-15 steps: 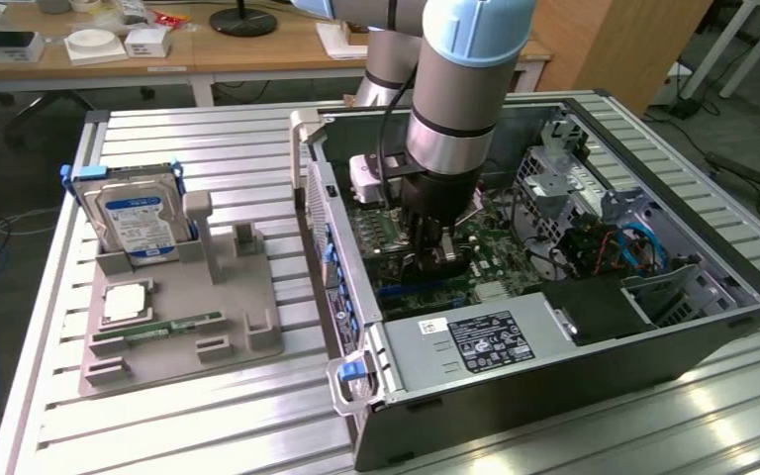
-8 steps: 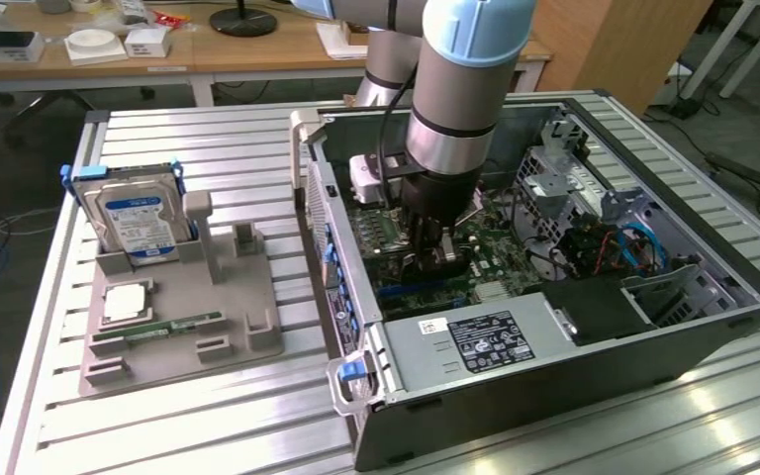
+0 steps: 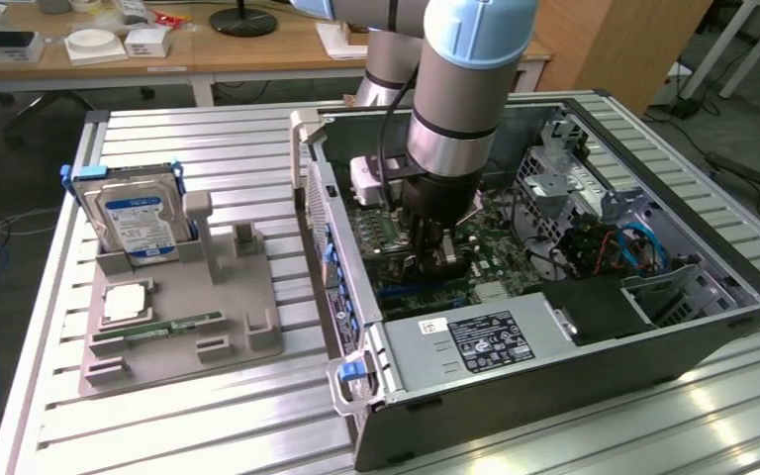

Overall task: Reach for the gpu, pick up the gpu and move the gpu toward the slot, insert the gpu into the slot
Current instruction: 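Insert the gpu into the slot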

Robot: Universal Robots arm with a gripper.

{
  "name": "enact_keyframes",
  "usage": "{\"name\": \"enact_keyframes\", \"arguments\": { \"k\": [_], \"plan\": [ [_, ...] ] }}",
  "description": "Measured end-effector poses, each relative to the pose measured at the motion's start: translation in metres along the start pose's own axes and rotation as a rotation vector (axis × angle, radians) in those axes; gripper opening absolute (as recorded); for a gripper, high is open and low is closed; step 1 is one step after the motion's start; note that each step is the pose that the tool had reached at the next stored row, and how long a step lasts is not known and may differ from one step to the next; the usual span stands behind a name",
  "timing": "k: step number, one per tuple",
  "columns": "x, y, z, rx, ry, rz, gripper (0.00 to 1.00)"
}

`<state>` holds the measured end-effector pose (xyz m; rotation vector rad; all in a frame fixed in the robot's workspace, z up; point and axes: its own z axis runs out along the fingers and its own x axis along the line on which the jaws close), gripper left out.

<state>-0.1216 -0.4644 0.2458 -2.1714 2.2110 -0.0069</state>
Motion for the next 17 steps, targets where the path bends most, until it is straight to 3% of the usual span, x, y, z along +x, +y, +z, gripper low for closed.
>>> {"name": "enact_keyframes", "arguments": {
  "k": [17],
  "plan": [
    [-0.0023, 0.0001, 0.0036, -0.0001, 0.0003, 0.000, 0.26]
  ]
}}
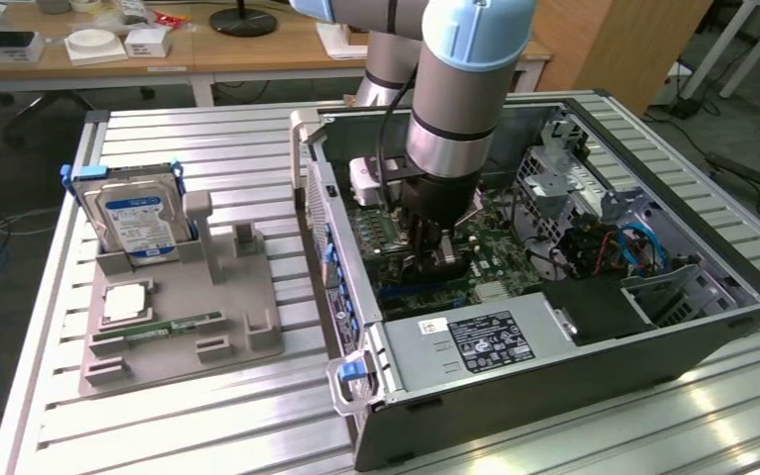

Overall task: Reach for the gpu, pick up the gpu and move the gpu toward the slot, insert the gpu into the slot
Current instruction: 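Insert the gpu into the slot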

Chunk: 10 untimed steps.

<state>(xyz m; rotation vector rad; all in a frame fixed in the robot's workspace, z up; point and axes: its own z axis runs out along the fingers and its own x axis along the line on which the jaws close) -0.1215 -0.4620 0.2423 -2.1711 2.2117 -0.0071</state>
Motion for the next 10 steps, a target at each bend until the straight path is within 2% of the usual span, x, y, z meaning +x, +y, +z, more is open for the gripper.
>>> {"name": "enact_keyframes", "arguments": {
  "k": [10],
  "plan": [
    [0.0001, 0.0001, 0.0022, 0.0000, 0.0000, 0.000, 0.26]
  ]
}}
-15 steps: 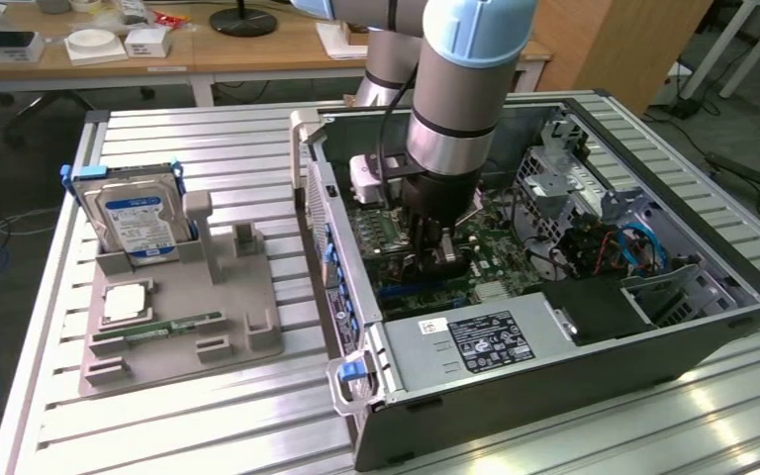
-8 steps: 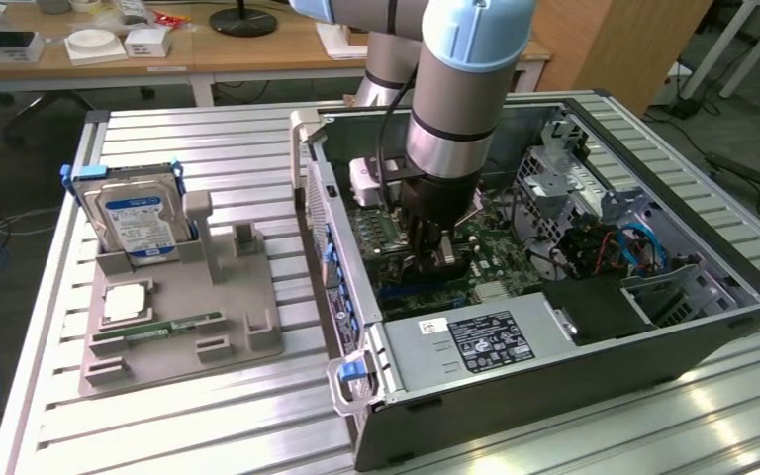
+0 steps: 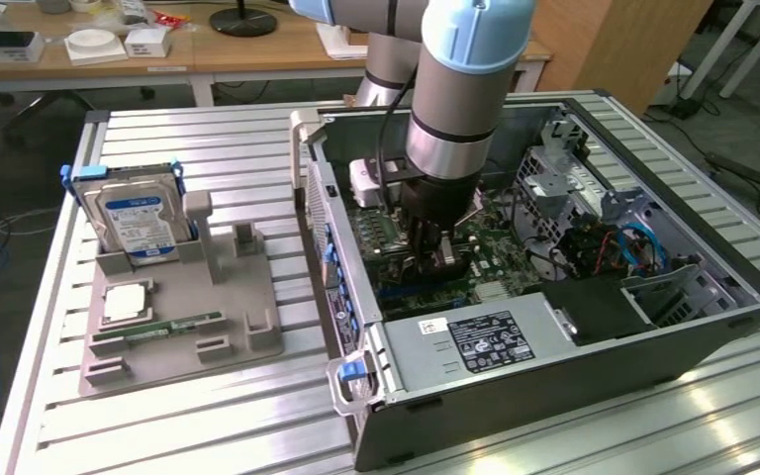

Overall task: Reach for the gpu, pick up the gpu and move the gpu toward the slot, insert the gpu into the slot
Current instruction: 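Insert the gpu into the slot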

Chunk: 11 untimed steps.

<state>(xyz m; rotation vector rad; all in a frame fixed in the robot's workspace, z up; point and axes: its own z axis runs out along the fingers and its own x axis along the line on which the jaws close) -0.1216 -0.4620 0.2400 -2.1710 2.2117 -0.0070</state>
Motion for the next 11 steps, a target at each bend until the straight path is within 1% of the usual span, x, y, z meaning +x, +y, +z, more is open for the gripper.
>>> {"name": "enact_keyframes", "arguments": {
  "k": [11],
  "plan": [
    [0.0001, 0.0027, 0.0007, 0.0004, 0.0003, 0.000, 0.26]
  ]
}}
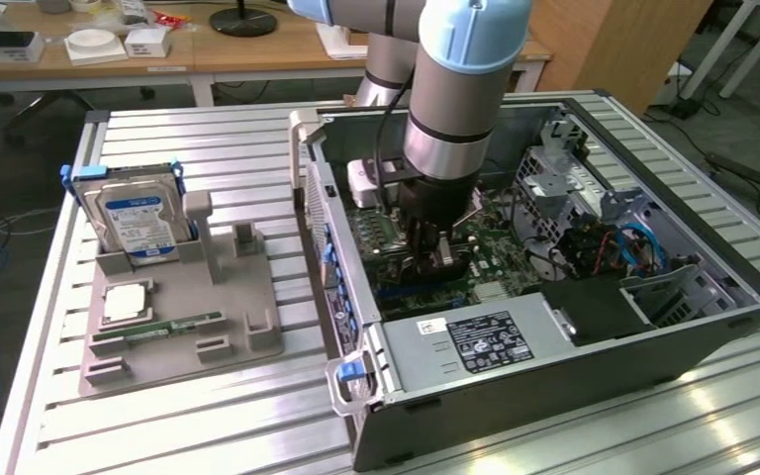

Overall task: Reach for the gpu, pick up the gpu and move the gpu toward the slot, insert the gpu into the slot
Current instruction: 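Insert the gpu into the slot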

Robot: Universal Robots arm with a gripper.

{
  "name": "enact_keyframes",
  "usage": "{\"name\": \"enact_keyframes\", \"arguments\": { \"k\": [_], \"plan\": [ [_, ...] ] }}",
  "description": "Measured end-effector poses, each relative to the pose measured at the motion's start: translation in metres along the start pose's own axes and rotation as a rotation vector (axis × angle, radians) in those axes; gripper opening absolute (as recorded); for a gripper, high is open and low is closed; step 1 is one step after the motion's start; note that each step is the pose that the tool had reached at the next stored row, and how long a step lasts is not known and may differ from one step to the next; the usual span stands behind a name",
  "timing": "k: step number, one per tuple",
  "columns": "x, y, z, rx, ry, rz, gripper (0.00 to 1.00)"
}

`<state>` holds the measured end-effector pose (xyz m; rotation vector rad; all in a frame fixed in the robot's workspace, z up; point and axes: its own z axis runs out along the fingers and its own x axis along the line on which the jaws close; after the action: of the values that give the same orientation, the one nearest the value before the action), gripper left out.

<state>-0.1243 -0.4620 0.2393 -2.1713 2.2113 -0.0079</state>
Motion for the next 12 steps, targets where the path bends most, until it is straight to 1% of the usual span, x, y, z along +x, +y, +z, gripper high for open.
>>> {"name": "enact_keyframes", "arguments": {
  "k": [12],
  "plan": [
    [-0.0001, 0.0006, 0.0004, -0.0004, -0.0005, 0.000, 0.26]
  ]
}}
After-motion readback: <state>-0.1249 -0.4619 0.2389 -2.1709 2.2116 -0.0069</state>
